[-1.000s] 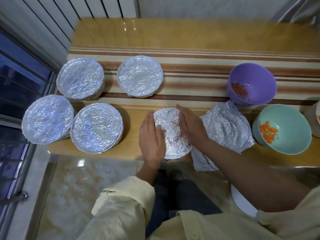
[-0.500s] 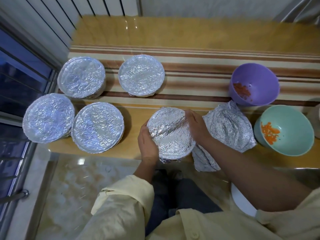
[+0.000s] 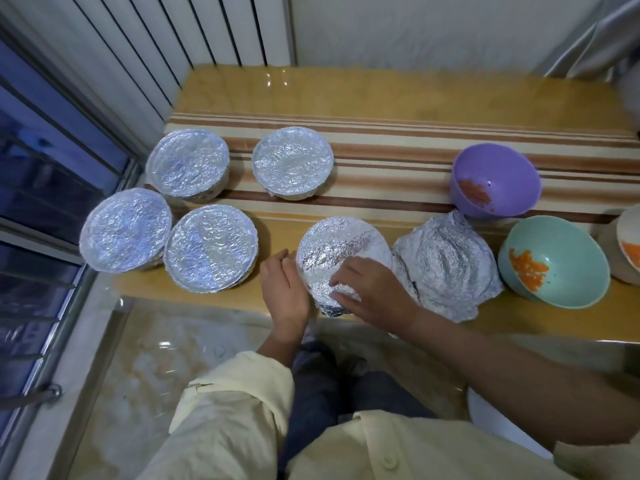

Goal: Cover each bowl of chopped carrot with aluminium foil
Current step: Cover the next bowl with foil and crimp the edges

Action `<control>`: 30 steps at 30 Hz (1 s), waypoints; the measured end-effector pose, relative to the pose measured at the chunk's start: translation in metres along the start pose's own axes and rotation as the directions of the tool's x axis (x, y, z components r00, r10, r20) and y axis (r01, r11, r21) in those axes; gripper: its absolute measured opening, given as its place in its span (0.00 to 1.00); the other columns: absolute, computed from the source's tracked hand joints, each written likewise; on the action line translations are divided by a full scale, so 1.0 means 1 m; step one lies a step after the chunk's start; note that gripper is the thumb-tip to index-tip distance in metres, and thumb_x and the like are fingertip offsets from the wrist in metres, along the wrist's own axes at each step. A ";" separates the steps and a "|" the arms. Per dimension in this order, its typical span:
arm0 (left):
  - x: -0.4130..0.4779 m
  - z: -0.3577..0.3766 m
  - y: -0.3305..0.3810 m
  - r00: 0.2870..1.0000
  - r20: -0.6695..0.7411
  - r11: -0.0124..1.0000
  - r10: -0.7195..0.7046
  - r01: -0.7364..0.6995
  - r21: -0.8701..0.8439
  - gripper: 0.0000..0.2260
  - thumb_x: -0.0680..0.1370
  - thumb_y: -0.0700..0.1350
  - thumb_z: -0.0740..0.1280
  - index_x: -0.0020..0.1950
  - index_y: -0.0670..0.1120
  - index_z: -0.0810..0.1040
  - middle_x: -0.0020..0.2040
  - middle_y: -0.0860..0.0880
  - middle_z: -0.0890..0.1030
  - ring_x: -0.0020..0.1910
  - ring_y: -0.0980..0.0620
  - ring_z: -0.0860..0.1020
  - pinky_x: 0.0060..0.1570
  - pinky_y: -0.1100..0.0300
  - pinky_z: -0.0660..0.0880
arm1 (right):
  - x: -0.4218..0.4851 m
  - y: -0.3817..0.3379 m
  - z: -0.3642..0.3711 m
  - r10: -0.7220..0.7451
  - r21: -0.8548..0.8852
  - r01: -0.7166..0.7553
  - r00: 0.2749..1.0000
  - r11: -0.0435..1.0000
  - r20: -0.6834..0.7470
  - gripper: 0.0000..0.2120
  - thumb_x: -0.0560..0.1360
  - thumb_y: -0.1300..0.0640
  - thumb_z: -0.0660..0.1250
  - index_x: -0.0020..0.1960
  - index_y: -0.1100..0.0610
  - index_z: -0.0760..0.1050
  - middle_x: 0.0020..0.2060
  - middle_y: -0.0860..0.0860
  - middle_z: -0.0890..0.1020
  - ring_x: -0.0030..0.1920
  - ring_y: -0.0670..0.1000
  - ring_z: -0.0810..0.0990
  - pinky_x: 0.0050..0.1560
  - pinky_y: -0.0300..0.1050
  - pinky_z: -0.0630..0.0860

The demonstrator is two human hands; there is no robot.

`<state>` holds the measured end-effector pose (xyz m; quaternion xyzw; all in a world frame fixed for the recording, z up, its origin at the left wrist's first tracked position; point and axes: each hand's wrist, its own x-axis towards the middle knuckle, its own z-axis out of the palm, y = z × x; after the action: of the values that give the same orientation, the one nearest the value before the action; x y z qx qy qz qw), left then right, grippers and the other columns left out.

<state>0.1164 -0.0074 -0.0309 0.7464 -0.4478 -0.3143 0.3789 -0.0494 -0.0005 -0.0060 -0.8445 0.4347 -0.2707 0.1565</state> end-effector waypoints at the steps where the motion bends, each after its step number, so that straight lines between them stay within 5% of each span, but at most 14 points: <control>1: -0.003 -0.002 0.001 1.000 -0.023 1.000 0.014 -0.013 0.024 0.14 0.83 0.41 0.58 0.62 0.38 0.78 0.59 0.39 0.77 0.61 0.43 0.73 0.62 0.57 0.65 | -0.006 -0.007 0.005 -0.034 -0.048 0.036 0.998 0.998 0.049 0.07 0.68 0.57 0.73 0.43 0.58 0.78 0.38 0.53 0.78 0.38 0.53 0.75 0.38 0.45 0.69; 7: -0.027 -0.014 0.007 0.985 -0.074 0.988 -0.155 0.153 -0.024 0.06 0.79 0.42 0.63 0.43 0.44 0.76 0.39 0.51 0.77 0.40 0.49 0.74 0.41 0.61 0.62 | -0.012 -0.021 0.016 0.039 -0.180 -0.018 0.993 0.984 0.113 0.15 0.56 0.61 0.79 0.38 0.59 0.75 0.33 0.54 0.76 0.32 0.56 0.76 0.30 0.43 0.70; 10: -0.036 -0.016 0.002 0.974 -0.030 0.975 -0.224 0.223 -0.025 0.09 0.78 0.43 0.66 0.38 0.47 0.72 0.33 0.55 0.74 0.34 0.55 0.70 0.41 0.58 0.64 | -0.011 -0.021 0.017 0.066 -0.194 -0.040 0.989 0.980 0.132 0.14 0.57 0.61 0.79 0.35 0.59 0.75 0.31 0.53 0.77 0.31 0.56 0.77 0.28 0.43 0.71; 18: -0.041 -0.012 0.001 0.954 0.031 0.953 -0.297 0.298 -0.053 0.08 0.74 0.50 0.72 0.38 0.51 0.76 0.36 0.50 0.84 0.40 0.47 0.82 0.50 0.49 0.79 | -0.009 -0.025 0.021 0.043 -0.160 -0.016 0.985 0.987 0.165 0.13 0.61 0.65 0.76 0.27 0.59 0.72 0.26 0.52 0.72 0.27 0.54 0.73 0.24 0.43 0.67; 26: -0.040 -0.010 0.009 0.908 0.091 0.911 -0.409 0.412 -0.016 0.13 0.67 0.57 0.72 0.34 0.48 0.83 0.33 0.52 0.85 0.39 0.47 0.84 0.49 0.51 0.81 | -0.008 -0.020 0.019 0.013 -0.166 0.012 0.989 0.986 0.150 0.12 0.60 0.65 0.77 0.29 0.60 0.73 0.27 0.53 0.73 0.28 0.54 0.73 0.24 0.42 0.66; 30: -0.036 -0.010 0.013 0.911 0.066 0.913 -0.407 0.406 0.039 0.11 0.71 0.52 0.73 0.36 0.46 0.84 0.36 0.50 0.85 0.41 0.47 0.84 0.49 0.53 0.80 | -0.011 -0.015 0.019 0.054 -0.185 -0.024 0.985 0.983 0.161 0.12 0.59 0.60 0.79 0.34 0.59 0.76 0.31 0.53 0.75 0.32 0.55 0.76 0.26 0.44 0.69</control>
<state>0.1043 0.0236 -0.0100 0.8158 -0.3001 -0.4078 0.2796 -0.0338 0.0181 -0.0170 -0.8661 0.4598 -0.1557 0.1194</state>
